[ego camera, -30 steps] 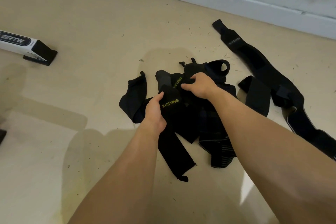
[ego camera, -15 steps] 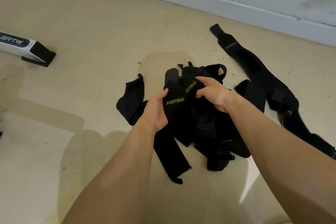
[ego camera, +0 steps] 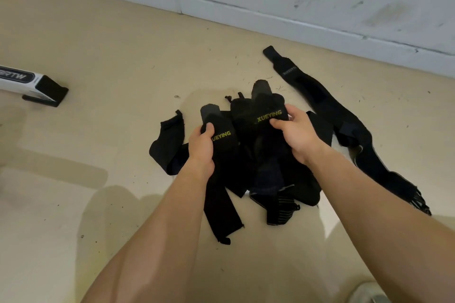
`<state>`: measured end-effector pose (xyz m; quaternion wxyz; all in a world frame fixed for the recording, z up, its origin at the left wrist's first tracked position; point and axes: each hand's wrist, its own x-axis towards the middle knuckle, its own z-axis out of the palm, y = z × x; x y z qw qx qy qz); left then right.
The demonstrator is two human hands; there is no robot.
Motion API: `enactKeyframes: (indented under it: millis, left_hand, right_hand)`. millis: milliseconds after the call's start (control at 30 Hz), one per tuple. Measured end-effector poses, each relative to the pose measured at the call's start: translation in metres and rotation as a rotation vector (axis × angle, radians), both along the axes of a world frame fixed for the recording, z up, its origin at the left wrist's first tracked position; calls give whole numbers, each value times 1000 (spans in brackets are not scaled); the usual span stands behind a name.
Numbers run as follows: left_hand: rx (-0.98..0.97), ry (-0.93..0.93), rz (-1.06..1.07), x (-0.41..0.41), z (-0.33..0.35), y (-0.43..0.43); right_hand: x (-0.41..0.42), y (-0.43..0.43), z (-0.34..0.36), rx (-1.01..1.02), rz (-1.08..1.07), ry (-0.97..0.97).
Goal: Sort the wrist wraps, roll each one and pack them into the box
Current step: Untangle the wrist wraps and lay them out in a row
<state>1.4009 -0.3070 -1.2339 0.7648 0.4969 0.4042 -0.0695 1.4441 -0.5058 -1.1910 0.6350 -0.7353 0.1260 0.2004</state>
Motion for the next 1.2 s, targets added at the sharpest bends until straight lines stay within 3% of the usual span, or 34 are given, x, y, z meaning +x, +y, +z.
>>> enactKeyframes:
  millis: [333, 567, 700, 900, 1000, 1200]
  left_hand:
    - [230, -112, -297, -8, 138, -9]
    - [352, -286, -478, -21, 276, -11]
    - [361, -355, -524, -38, 331, -19]
    - [238, -438, -555, -75, 343, -40]
    - [210, -402, -540, -79, 333, -55]
    - [202, -451, -523, -69, 326, -78]
  right_hand:
    - [-24, -27, 138, -9, -150, -176]
    - [-57, -44, 276, -25, -102, -269]
    - [-85, -66, 332, 74, -124, -297]
    - [-141, -85, 335, 367, -234, -175]
    - [-145, -83, 319, 294, -209, -159]
    - [-142, -69, 310, 344, -129, -235]
